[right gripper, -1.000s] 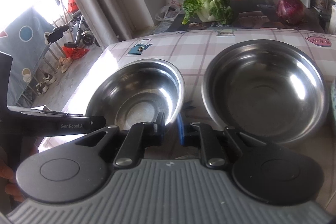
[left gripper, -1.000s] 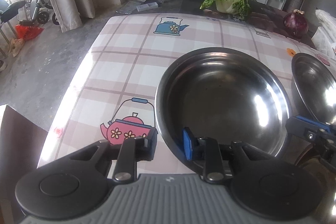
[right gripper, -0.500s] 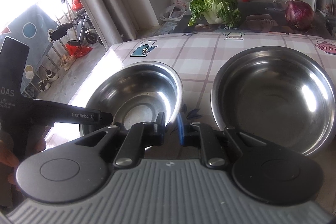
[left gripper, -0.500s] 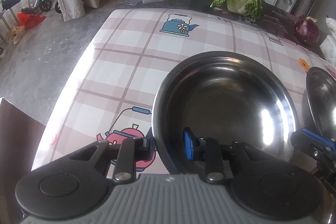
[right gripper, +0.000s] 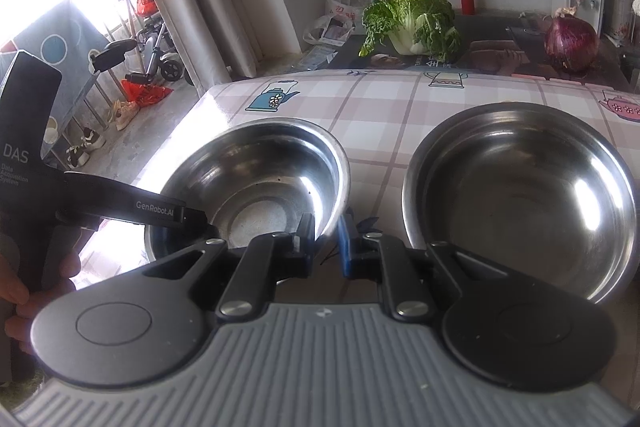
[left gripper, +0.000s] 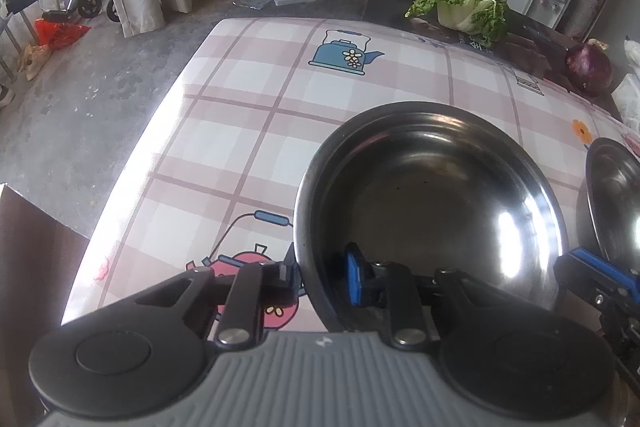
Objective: Organize plates and bowls
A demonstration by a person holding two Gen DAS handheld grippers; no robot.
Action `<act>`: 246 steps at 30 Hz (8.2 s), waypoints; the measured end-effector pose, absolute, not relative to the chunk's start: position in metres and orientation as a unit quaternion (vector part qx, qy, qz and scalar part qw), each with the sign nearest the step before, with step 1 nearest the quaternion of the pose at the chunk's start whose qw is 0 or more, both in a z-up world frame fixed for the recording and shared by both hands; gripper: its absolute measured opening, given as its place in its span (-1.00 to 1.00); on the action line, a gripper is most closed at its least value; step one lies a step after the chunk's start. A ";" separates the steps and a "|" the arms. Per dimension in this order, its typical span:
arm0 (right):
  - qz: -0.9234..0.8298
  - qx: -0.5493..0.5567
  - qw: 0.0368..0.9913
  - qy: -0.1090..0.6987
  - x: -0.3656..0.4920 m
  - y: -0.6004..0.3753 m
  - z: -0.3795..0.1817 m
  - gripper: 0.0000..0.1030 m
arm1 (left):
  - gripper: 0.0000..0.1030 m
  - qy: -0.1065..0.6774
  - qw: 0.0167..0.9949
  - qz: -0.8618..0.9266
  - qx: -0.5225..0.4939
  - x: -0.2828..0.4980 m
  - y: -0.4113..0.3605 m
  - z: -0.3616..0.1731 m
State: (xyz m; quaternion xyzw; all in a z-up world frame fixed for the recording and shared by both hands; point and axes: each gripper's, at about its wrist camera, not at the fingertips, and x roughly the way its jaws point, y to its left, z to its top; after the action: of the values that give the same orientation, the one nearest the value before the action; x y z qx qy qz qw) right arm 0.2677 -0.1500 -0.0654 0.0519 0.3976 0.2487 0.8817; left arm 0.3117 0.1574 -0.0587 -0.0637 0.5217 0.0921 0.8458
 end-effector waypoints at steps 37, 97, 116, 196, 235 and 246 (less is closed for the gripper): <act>0.233 0.139 0.851 0.451 0.302 -0.177 -0.066 -0.71 | -0.68 0.512 0.851 0.086 -0.071 0.310 0.176 -0.049; 0.250 0.152 0.858 0.422 0.285 -0.212 -0.024 -0.83 | -0.68 0.482 0.873 0.040 -0.061 0.296 0.116 0.008; 0.165 0.184 0.872 0.423 0.288 -0.343 -0.039 -0.81 | -0.67 0.506 0.862 -0.026 -0.020 0.338 -0.005 -0.017; 0.107 0.221 0.871 0.426 0.278 -0.473 -0.084 -0.75 | -0.52 0.497 0.852 -0.155 -0.062 0.299 -0.158 -0.032; 0.094 0.233 0.868 0.429 0.272 -0.493 -0.089 -0.72 | -0.43 0.527 0.840 -0.128 -0.015 0.319 -0.192 -0.053; 0.092 0.231 0.869 0.428 0.273 -0.490 -0.091 -0.71 | -0.45 0.529 0.839 -0.127 -0.013 0.322 -0.193 -0.056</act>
State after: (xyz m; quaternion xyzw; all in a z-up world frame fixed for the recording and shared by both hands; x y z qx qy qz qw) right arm 0.2732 -0.4902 -0.0912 0.2307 0.4278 0.0916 0.8691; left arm 0.3218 -0.1929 -0.0558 -0.0128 0.5289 -0.1268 0.8390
